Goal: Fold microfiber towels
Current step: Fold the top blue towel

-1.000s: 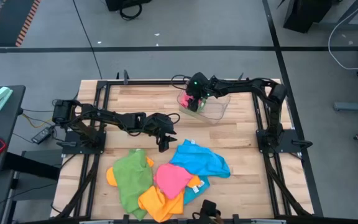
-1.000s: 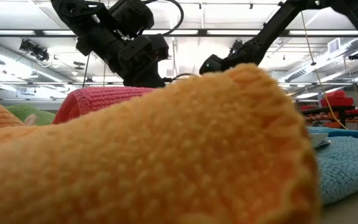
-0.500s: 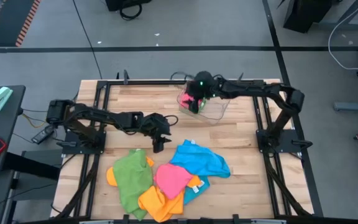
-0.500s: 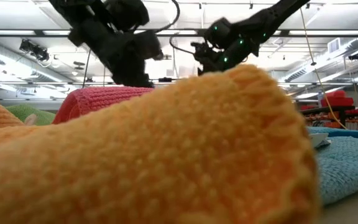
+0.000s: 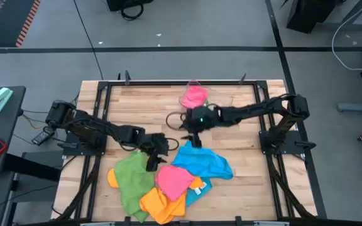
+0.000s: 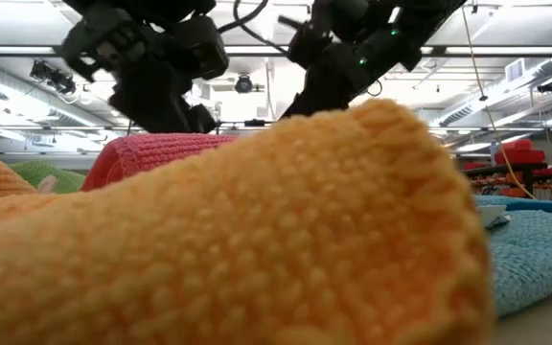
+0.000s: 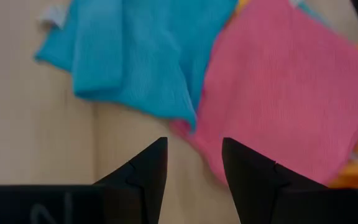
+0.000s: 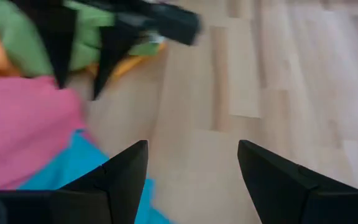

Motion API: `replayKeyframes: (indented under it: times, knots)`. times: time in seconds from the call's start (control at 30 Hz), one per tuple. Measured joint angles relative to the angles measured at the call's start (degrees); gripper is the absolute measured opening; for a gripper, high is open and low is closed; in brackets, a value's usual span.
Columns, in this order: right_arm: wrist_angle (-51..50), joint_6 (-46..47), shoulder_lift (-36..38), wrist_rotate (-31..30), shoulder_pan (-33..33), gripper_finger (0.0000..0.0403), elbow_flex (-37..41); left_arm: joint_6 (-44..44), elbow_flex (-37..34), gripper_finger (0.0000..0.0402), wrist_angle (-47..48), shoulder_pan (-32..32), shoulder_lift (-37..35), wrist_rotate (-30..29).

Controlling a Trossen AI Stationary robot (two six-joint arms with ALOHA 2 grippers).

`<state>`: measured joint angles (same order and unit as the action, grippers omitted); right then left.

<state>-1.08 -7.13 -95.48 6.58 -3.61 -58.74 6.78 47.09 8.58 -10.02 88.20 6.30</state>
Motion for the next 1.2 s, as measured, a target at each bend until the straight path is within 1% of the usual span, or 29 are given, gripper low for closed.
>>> replayKeyframes:
  times: [0.1, 0.27, 0.37, 0.5, 0.6, 0.7, 0.9, 0.97, 1.07, 1.13, 1.2]
  knots:
    - [0.01, 0.25, -0.18, -3.61, 3.01, 0.0259, 2.16, 2.67, 0.09, 0.0162, -1.10, -0.94, 0.28, -0.12]
    - [1.16, 1.40, -0.50, -6.72, 6.33, 0.0259, 6.57, 6.21, 0.07, 0.0162, -1.47, -2.15, 0.31, -0.10]
    - [1.47, 2.70, -0.50, -6.94, 7.68, 0.0259, 9.02, 7.69, 0.07, 0.0162, -1.72, -2.73, 0.31, -0.11]
    - [5.55, 3.06, -0.50, -6.58, 10.98, 0.0259, 11.29, 8.69, 0.07, 0.0162, -1.82, -3.88, 0.31, -0.17]
    - [6.07, 3.02, -0.50, -9.42, 13.23, 0.0259, 12.27, 8.69, 0.07, 0.0162, -2.21, -4.74, 0.31, -0.14]
    - [4.92, 3.80, -0.50, -13.59, 13.54, 0.0259, 13.25, 8.76, 0.07, 0.0162, -2.69, -5.16, 0.31, -0.10]
    - [2.81, 5.24, -0.50, -14.88, 13.57, 0.0257, 14.31, 10.64, 0.07, 0.0162, -5.07, -5.64, 0.31, -0.21]
    - [1.58, 5.44, -0.50, -15.14, 13.57, 0.0250, 14.54, 10.76, 0.07, 0.0162, -5.17, -5.68, 0.31, -0.17]
    - [0.59, 6.17, -0.50, -15.14, 13.54, 0.0229, 15.65, 12.16, 0.07, 0.0162, -5.16, -5.66, 0.31, -0.17]
    - [0.21, 6.85, -0.50, -15.12, 13.59, 0.0208, 16.51, 12.55, 0.07, 0.0162, -5.18, -5.66, 0.31, -0.21]
    - [0.49, 6.97, -0.50, -15.13, 13.58, 0.0179, 16.77, 12.58, 0.07, 0.0162, -5.24, -5.66, 0.31, -0.21]
